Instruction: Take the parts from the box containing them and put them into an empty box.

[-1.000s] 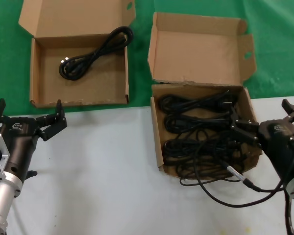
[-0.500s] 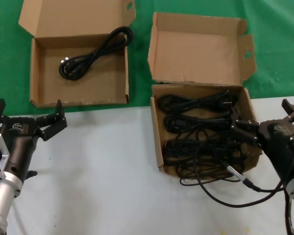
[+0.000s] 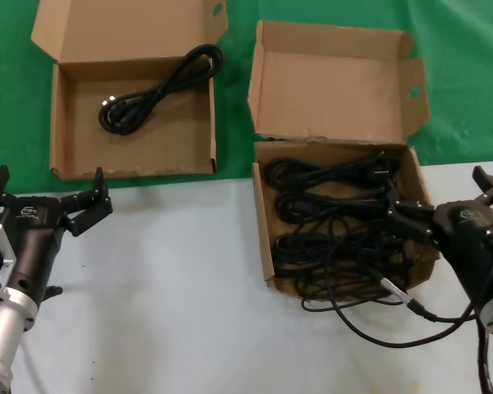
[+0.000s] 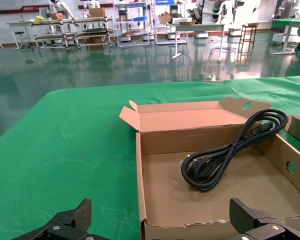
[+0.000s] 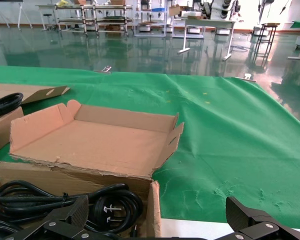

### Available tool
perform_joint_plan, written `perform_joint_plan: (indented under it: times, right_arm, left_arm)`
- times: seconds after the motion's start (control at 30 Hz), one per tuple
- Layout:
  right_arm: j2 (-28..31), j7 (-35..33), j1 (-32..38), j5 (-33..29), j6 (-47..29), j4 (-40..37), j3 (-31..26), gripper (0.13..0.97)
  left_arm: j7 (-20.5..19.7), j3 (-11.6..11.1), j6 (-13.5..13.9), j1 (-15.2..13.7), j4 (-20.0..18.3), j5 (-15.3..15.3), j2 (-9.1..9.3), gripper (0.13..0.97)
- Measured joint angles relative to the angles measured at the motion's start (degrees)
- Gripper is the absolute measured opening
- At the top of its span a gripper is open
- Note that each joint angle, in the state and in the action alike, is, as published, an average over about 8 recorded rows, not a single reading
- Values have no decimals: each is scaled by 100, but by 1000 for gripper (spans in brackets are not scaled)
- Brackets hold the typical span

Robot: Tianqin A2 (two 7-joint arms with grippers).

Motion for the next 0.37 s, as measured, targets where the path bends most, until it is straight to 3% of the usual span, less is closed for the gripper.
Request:
perform_joint_plan:
  times: [0.37]
  right_arm:
    - [0, 0, 0, 0, 0, 0, 0, 966]
  left_arm:
    - [0, 0, 0, 0, 0, 0, 0, 966]
